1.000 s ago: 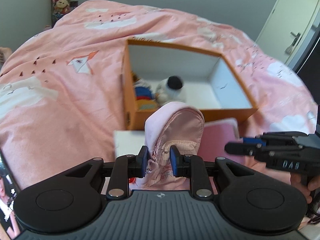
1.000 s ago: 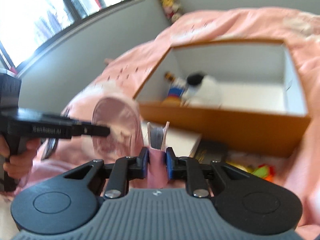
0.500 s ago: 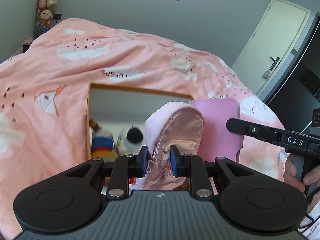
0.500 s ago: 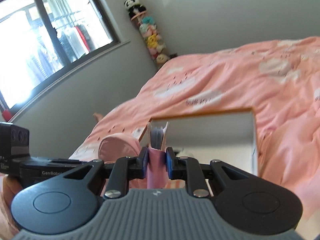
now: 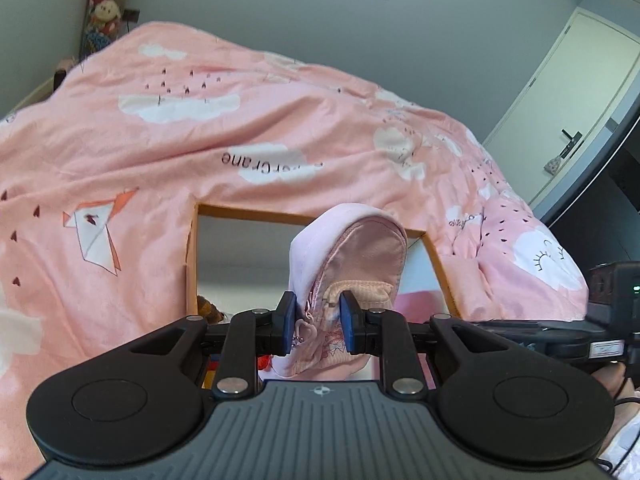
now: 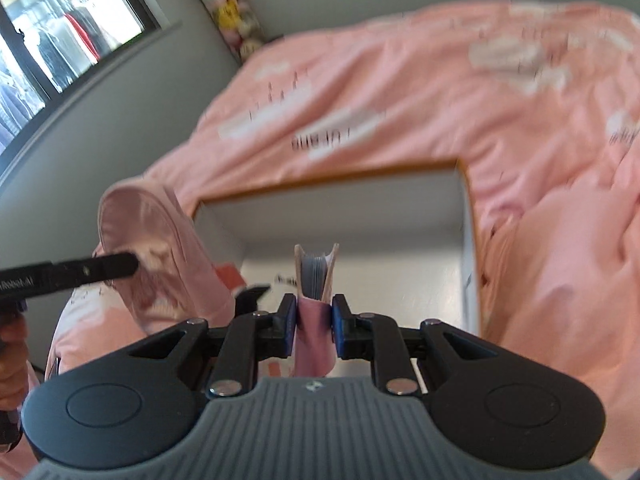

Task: Organize objects
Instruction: 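Carry the pouch and card holder into the shoebox with both tools, then open both tools to release the pouch and card holder in the box, then lower the left tool onto the white glasses box and grasp it, then lift the white glasses box upright with the left tool, then close the right tool on the white glasses box while the left tool releases it, then grasp the gold gift box with the left tool while the right tool holds the glasses box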

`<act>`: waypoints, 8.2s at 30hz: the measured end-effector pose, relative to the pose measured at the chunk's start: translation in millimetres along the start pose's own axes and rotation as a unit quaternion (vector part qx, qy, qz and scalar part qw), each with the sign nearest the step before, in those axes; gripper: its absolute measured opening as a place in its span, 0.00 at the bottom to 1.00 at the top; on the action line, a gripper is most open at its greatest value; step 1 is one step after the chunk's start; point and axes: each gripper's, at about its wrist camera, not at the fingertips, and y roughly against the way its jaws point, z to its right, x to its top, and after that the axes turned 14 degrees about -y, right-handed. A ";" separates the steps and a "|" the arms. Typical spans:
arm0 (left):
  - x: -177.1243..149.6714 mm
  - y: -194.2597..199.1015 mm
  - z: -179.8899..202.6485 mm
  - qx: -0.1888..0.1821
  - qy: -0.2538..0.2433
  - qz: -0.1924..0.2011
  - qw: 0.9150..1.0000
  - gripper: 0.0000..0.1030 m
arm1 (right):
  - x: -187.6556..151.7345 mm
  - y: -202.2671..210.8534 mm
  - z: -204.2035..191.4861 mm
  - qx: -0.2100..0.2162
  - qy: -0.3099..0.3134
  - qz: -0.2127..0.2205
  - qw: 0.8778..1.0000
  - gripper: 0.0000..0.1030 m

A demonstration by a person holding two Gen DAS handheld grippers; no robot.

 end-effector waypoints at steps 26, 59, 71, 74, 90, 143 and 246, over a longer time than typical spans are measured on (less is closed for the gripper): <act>6.8 -54.1 -5.3 -0.083 0.052 -0.049 0.994 0.25 | -3.9 -100.8 13.8 -0.108 0.064 -0.155 0.980 0.34; -35.8 -144.7 19.8 -0.074 0.096 -0.198 0.973 0.34 | -10.6 -48.0 -3.4 -0.099 0.179 -0.066 0.977 0.31; -19.5 -74.0 15.1 -0.051 0.037 -0.099 0.993 0.36 | -17.3 -71.6 9.7 -0.090 0.130 -0.110 0.981 0.25; -20.2 -65.5 15.2 -0.038 0.031 -0.095 0.994 0.36 | -20.4 -76.2 9.9 -0.096 0.130 -0.108 0.981 0.24; -46.7 21.0 20.3 0.033 -0.058 -0.046 0.997 0.36 | -50.2 -3.1 -31.6 -0.048 0.145 0.001 0.988 0.29; -190.1 -32.6 135.7 0.209 -0.519 -0.095 0.824 0.45 | -162.1 -16.2 -5.8 -0.072 0.038 -0.042 0.996 0.49; -152.2 -31.0 11.3 0.143 -0.012 -0.176 0.974 0.69 | -179.7 -19.7 11.4 -0.038 -0.113 -0.066 0.991 0.31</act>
